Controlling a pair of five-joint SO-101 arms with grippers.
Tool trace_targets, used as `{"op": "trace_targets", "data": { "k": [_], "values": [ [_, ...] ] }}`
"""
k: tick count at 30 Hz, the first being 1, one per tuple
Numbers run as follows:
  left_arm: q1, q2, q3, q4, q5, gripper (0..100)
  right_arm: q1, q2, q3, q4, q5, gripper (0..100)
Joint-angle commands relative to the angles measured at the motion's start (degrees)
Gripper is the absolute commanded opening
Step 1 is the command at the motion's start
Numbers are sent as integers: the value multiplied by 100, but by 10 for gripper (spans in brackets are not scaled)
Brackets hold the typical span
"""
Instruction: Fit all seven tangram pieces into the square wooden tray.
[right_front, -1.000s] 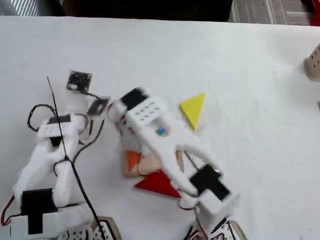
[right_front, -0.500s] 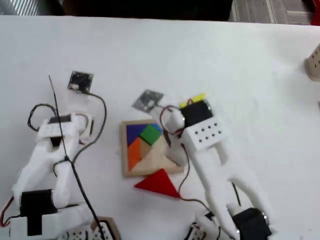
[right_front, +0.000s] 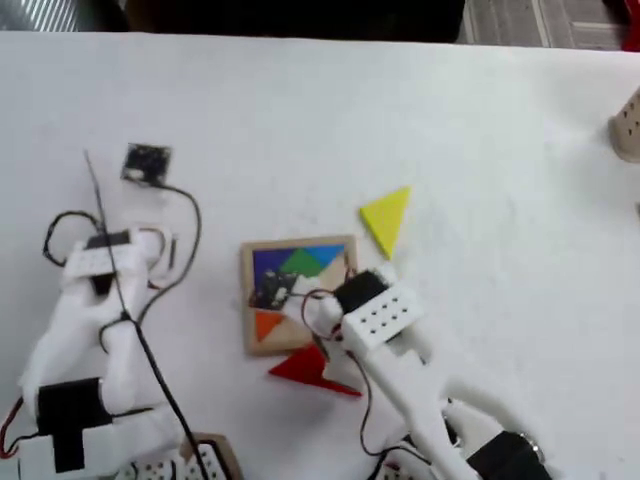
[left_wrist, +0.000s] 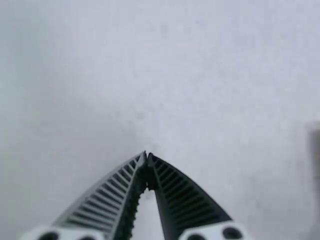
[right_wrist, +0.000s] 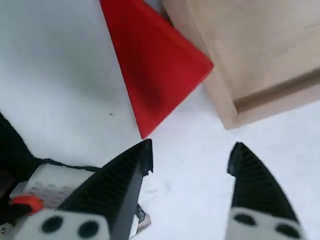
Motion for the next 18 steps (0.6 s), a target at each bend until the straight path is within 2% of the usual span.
{"op": "trace_targets", "data": {
  "k": [1,3,8,11,16,18],
  "values": [
    [-875,-31,-527,-114,1081,24,-655,-154,158,-576,-510,289],
    [-1007,-31,-545,-141,1433,24,-1121,-154,237,-875,-853,296],
    [-998,-31,-536,-141,1257,24,-1771,-145,519,-1596,-1697,317],
    [-998,-31,-527,-141,1266,24,-1692,-145,818,-2000,-1776,321],
    [-989,-31,-519,-141,1266,25,-1147,-189,862,-2026,-1758,321],
    [-989,-22,-519,-141,1266,26,-875,-198,870,-1991,-1424,321]
  ]
}}
